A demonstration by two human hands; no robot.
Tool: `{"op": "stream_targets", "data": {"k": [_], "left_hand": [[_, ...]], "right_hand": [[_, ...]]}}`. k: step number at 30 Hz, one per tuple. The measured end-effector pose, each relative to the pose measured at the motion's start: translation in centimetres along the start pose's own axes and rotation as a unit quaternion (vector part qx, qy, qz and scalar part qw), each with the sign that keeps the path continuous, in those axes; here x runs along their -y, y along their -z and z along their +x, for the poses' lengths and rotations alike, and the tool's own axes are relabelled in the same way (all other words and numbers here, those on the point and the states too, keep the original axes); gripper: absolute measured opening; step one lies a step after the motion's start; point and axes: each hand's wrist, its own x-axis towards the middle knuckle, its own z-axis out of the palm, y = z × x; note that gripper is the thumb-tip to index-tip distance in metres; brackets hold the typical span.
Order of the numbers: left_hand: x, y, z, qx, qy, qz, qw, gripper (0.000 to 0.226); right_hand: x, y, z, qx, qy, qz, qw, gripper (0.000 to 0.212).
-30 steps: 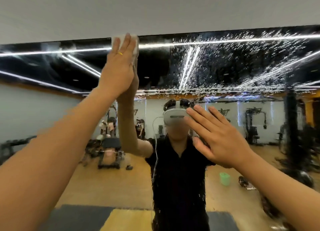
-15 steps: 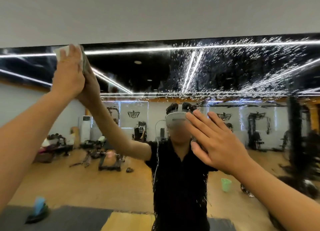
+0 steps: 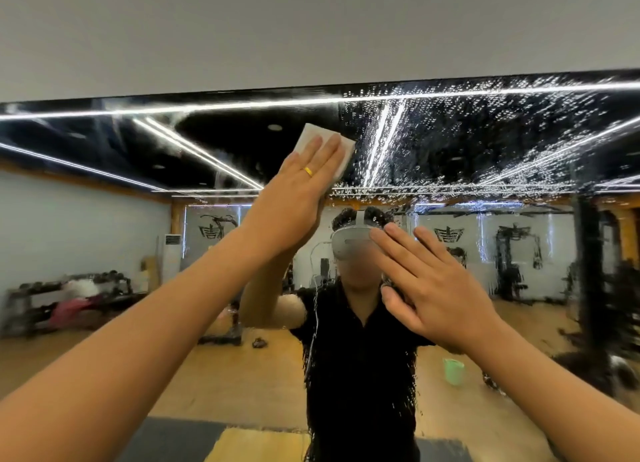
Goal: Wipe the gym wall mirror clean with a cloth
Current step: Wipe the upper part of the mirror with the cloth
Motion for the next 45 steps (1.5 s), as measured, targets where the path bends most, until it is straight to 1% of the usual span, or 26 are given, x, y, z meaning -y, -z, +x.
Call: {"op": "stream_targets", "data": {"k": [2, 5, 8, 13, 16, 19, 20, 23, 26, 28, 31, 33, 36, 42, 45], "left_hand": [[0.6, 0.0, -0.4, -0.024, 0.024, -0.012, 0.999, 0.066], [2.9, 0.6, -1.8, -0.085, 0.110, -0.041, 0.989, 0.072], [6.2, 1.5, -3.7, -0.136, 0.177, -0.043, 0.974, 0.079], [10.6, 4.1, -5.0, -0.170, 0.320, -0.014, 0.932, 0.071], [12.1, 4.7, -5.9, -0.174, 0.352, -0.001, 0.920, 0.062], [11.2, 5.0, -5.3, -0.138, 0.403, -0.016, 0.904, 0.069], [10.1, 5.0, -4.9, -0.125, 0.406, -0.019, 0.905, 0.073], [5.5, 3.9, -4.7, -0.093, 0.353, -0.024, 0.931, 0.079], [1.6, 2.5, -4.9, -0.089, 0.280, -0.063, 0.954, 0.073], [0.3, 1.6, -4.4, -0.092, 0.225, -0.074, 0.967, 0.068], [-0.4, 0.3, -3.5, -0.083, 0.137, -0.061, 0.985, 0.069], [-0.6, -0.4, -2.8, -0.071, 0.092, -0.047, 0.992, 0.068], [-1.4, -0.7, -1.5, -0.051, 0.078, -0.026, 0.995, 0.066], [-1.3, 0.3, 3.8, -0.085, 0.081, 0.028, 0.993, 0.074], [-0.4, 1.3, 6.9, -0.082, 0.087, 0.029, 0.992, 0.078]], "right_hand": [[-0.1, 0.0, 0.0, 0.000, 0.000, -0.004, 1.000, 0.062], [-0.1, -0.1, -0.2, 0.007, -0.002, -0.001, 1.000, 0.062], [0.1, -0.2, -0.2, 0.004, 0.000, -0.003, 1.000, 0.062], [-0.1, -0.4, 0.0, -0.008, 0.001, 0.002, 1.000, 0.060], [0.0, -0.5, -0.1, -0.009, 0.003, 0.005, 1.000, 0.060], [-0.2, -0.5, -0.1, -0.008, 0.002, 0.002, 1.000, 0.060], [-0.3, -0.5, 0.0, -0.008, 0.001, 0.001, 1.000, 0.059], [-0.2, -0.3, -0.2, -0.005, 0.001, 0.003, 1.000, 0.060], [0.0, -0.2, -0.2, -0.008, 0.002, 0.005, 1.000, 0.060], [0.0, -0.1, -0.1, -0.008, 0.001, 0.005, 1.000, 0.060], [0.0, 0.1, -0.1, -0.001, -0.001, 0.003, 1.000, 0.061], [0.1, 0.1, -0.1, -0.002, 0.000, 0.002, 1.000, 0.061], [0.1, 0.1, -0.1, -0.005, 0.000, 0.009, 1.000, 0.060], [-0.1, 0.3, 0.0, 0.003, 0.004, 0.009, 1.000, 0.059], [0.1, 0.2, 0.0, 0.006, 0.004, 0.013, 1.000, 0.059]]}}
